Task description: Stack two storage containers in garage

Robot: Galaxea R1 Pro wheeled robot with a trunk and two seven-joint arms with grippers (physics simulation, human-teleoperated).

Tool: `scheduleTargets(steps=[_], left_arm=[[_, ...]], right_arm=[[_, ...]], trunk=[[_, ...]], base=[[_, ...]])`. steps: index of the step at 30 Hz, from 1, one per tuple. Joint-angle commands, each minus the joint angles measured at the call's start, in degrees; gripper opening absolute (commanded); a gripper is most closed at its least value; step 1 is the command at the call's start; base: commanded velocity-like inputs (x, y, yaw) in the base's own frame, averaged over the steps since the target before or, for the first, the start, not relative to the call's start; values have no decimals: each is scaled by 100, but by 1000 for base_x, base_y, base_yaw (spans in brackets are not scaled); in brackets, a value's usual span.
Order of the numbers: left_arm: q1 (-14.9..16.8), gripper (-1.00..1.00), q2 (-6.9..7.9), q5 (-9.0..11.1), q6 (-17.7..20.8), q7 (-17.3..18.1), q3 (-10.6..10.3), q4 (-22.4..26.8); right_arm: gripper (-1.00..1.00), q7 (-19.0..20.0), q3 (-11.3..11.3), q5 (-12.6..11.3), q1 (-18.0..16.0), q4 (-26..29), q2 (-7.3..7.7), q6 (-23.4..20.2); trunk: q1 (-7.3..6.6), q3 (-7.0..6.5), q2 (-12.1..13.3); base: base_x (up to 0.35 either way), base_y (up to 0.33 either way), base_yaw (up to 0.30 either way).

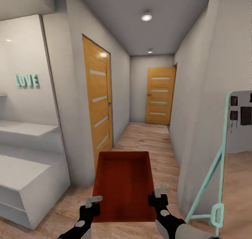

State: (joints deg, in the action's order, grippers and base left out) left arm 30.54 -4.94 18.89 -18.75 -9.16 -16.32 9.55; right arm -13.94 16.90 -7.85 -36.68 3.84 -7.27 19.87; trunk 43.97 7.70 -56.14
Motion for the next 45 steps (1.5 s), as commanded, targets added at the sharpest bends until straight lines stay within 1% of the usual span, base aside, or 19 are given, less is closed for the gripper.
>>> scheduleTargets(steps=[1,15,32,40,45], left_arm=[[4,-100,12,-96,-33,-60,68,30],[4,-100,14,-96,-32,-60,68,29],[4,-100,10,-96,-32,-60,68,29],[4,-100,13,-91,-27,-60,68,30],[4,-100,13,-95,-25,-60,68,29]], right_arm=[[-100,164,-246,-50,-8,-20,-3,-9],[-100,164,-245,-50,-9,-22,-3,-9],[-100,156,-243,-48,-11,-22,-10,-8],[-100,154,-244,-48,-10,-24,-11,-9],[-100,129,-249,-50,-9,-24,-11,-9]], trunk=[[4,6,-6],[4,-22,-6],[4,-24,-6],[4,-24,-6],[4,-24,-6]], base=[[303,215,-275],[303,215,-253],[304,194,-12],[320,60,-11],[322,2,-205]])
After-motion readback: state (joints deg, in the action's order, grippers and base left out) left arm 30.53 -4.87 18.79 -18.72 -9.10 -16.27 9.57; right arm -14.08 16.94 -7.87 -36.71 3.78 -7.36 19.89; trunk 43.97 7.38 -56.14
